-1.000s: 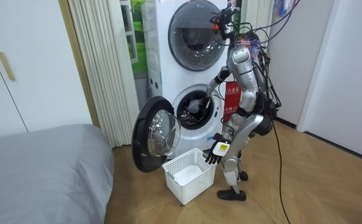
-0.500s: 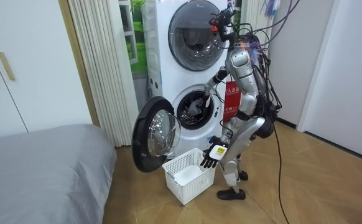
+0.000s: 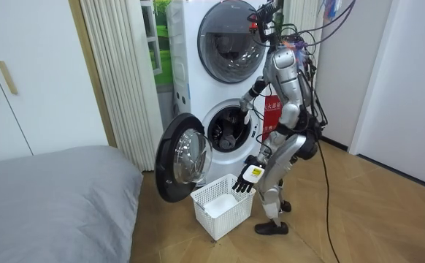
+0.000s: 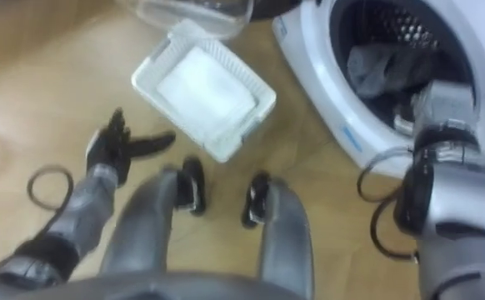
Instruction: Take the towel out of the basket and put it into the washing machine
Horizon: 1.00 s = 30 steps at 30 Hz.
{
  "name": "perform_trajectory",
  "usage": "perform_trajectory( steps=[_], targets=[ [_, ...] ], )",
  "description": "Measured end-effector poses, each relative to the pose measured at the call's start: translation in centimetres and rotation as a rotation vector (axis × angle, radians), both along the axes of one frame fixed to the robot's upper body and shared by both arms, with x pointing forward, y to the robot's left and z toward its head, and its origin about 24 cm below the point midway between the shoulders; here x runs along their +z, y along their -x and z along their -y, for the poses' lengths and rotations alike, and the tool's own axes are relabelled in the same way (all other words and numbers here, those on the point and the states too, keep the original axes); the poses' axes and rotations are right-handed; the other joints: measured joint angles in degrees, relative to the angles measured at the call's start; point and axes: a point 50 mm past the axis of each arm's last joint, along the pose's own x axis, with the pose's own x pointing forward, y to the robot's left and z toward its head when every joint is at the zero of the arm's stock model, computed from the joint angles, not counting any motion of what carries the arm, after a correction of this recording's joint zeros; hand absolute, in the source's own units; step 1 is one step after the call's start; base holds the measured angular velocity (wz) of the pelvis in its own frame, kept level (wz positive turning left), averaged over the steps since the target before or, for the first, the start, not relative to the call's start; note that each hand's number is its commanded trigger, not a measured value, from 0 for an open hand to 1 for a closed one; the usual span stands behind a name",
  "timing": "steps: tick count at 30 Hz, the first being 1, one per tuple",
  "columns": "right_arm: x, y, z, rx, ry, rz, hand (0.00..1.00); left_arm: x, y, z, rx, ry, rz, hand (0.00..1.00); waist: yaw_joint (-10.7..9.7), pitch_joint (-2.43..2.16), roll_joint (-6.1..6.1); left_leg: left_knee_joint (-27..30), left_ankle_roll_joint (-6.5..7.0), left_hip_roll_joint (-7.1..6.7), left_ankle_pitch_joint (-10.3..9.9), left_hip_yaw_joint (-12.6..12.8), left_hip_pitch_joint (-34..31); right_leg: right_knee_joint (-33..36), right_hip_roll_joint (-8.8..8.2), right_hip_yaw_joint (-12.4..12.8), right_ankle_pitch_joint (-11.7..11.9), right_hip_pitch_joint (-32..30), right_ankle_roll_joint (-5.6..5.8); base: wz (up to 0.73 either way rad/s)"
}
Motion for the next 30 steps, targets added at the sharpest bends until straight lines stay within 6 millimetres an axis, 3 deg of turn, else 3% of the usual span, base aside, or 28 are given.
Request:
perform_trajectory(
  steps=[3,6,9,12,14,17,19,20,23,26,30],
  targets=[
    [-1.0,1.1,0.2,-0.018,0.004,-0.034,0.0,-0.4,0.3,-0.3,0.003,-0.006,-0.025,0.0,0.3,-0.07,1.12,-1.6,-0.24,0.07,0.1,-0.2,2.3,-2.3,0.41,-0.8,0.2,3.0,0.1,0.04],
    [-3.0,3.3,0.5,-0.055,0.031,-0.087,0.0,-1.0,0.8,-0.6,-0.003,-0.002,-0.059,0.0,2.1,-0.17,1.8,-4.2,-0.63,0.1,0.3,-0.1,5.8,-5.7,1.04,-0.9,1.1,6.7,0.25,-0.05],
    [-5.2,5.7,0.2,-0.053,0.037,-0.13,0.0,-1.7,2.1,-1.8,0.042,-0.019,-0.105,0.0,2.4,-0.55,2.88,-6.6,-0.92,0.17,0.5,-0.3,9.4,-9.3,1.87,-1.4,1.8,10.9,0.43,-0.01],
    [-8.6,9.6,-1.1,-0.036,0.03,-0.219,0.0,-2.7,4.1,-2.9,0.101,-0.025,-0.167,0.0,2.4,-1.1,3.71,-10.1,-1.46,-0.19,0.9,-0.2,14.9,-13.8,2.46,-1.6,2.8,16.7,0.78,-0.01],
    [-10.9,13.9,-1.8,-0.035,0.028,-0.324,0.0,-3.3,6.1,-3.8,0.146,-0.032,-0.21,0.0,2.3,-1.6,4.19,-13.5,-1.99,-0.51,1.2,-0.3,19.4,-17.3,2.92,-1.8,3.5,21.3,0.96,-0.02],
    [-12.5,18.7,-1.9,-0.001,0.064,-0.456,0.0,-4.0,8.4,-4.6,0.19,-0.045,-0.265,0.0,1.6,-2.18,4.62,-16.4,-2.45,-0.93,1.5,-0.1,23.6,-20.0,3.17,-1.6,3.7,25.4,1.1,-0.03],
    [-13.1,21.9,-1.8,0.079,0.131,-0.569,0.0,-4.7,11.3,-5.3,0.234,-0.072,-0.335,0.01,0.4,-2.88,4.8,-19.2,-3.04,-1.25,1.9,0.0,27.5,-22.4,3.49,-1.4,4.0,28.8,1.12,-0.11],
    [-13.3,23.0,-1.8,0.12,0.154,-0.615,0.0,-4.9,12.4,-5.4,0.242,-0.073,-0.359,0.0,-0.1,-2.99,4.8,-20.4,-3.38,-1.28,2.1,0.0,29.4,-24.0,3.83,-1.4,4.4,30.8,1.08,-0.08],
    [-13.8,24.4,-2.5,0.251,0.202,-0.679,0.0,-5.3,14.1,-5.4,0.238,-0.059,-0.396,0.0,-0.9,-3.31,4.54,-22.5,-4.09,-0.97,2.5,-0.1,33.2,-27.8,4.72,-2.3,5.5,35.4,0.72,-0.01],
    [-14.1,24.7,-3.1,0.39,0.252,-0.685,0.0,-5.4,14.9,-5.5,0.226,-0.037,-0.402,0.0,-1.0,-3.26,4.31,-23.5,-4.46,-0.86,2.7,-0.1,35.6,-29.1,5.04,-2.8,5.6,38.1,0.62,0.05],
    [-14.4,24.9,-3.7,0.785,0.388,-0.692,0.0,-5.5,16.6,-5.7,0.204,-0.008,-0.428,0.0,-1.3,-3.2,4.15,-26.1,-4.89,-1.28,2.9,-0.6,40.0,-31.0,5.29,-3.0,5.6,42.2,0.63,0.03]
  ],
)
